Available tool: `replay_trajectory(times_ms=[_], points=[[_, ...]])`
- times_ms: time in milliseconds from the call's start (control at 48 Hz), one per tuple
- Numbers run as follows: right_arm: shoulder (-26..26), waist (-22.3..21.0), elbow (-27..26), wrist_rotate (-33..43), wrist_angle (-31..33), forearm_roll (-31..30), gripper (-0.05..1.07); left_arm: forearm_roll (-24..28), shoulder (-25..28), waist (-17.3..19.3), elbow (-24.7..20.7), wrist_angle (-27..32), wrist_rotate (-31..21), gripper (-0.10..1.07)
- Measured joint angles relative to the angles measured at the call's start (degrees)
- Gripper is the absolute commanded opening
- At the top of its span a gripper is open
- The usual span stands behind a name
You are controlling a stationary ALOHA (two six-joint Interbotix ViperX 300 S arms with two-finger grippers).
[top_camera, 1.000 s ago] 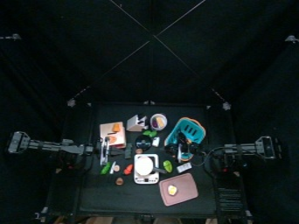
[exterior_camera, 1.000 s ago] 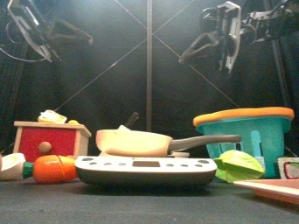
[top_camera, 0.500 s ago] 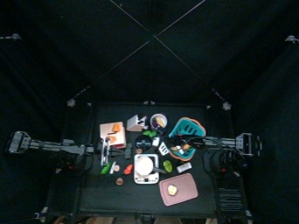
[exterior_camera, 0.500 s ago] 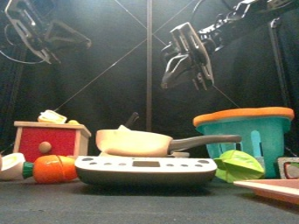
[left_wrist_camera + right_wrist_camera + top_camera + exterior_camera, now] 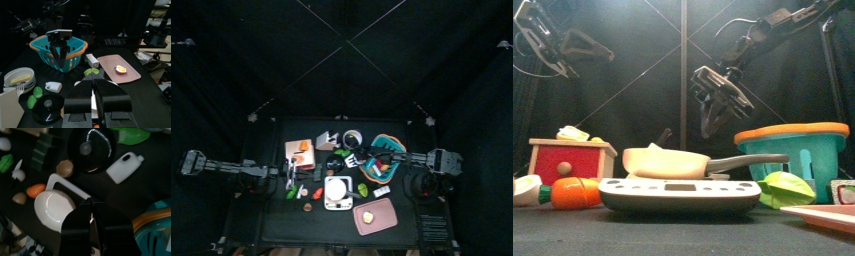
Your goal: Grab detergent
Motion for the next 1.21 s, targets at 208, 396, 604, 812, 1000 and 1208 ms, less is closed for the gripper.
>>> replay_trajectory(times_ms=[208, 396, 604, 812, 1000, 1208], points=[[3.52, 2.46, -1.41, 15.38, -0.35, -13.71, 0.24, 0.0, 0.0, 0.09, 0.0, 0.09, 0.0, 0.36], [6.59, 6.24, -2.46, 24.43, -0.35, -20.04, 0.39, 0.0, -0.09, 0.18, 0.0, 0.0, -0.09, 0.36], [8.79, 8.61, -4.22, 31.03, 0.0, -23.73, 0.54, 0.0, -0.09, 0.53, 0.09, 0.0, 0.0, 0.36], [11.78, 8.79, -5.89, 35.42, 3.69, -27.33, 0.6, -0.09, -0.09, 1.05, 0.09, 0.0, -0.09, 0.36], [13.89, 9.23, -7.91, 38.23, 9.14, -31.03, 0.66, 0.0, -0.09, 1.14, 0.09, 0.0, -0.09, 0.36], [14.06, 9.32, -8.26, 38.67, 12.83, -32.78, 0.83, 0.0, -0.18, 1.23, 0.26, 0.0, 0.0, 0.36]])
